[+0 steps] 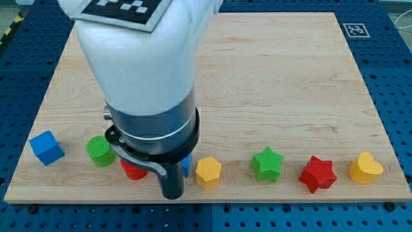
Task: Point at the red circle
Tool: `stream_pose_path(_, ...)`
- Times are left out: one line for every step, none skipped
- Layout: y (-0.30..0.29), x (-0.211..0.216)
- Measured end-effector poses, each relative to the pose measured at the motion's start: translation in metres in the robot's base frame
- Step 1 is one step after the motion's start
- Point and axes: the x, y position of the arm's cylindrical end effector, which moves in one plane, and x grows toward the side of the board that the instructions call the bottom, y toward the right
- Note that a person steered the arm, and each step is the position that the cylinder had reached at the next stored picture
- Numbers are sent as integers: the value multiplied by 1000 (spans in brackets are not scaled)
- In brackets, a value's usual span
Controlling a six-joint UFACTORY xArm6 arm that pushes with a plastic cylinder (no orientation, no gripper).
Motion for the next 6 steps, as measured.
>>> stream_pose_path(-13,-7)
stream_pose_path(-25,-21)
stream_pose_path(-28,-53)
stream_pose_path(-29,-87)
stream_pose_path(-29,-104)
stream_pose_path(-24,-94)
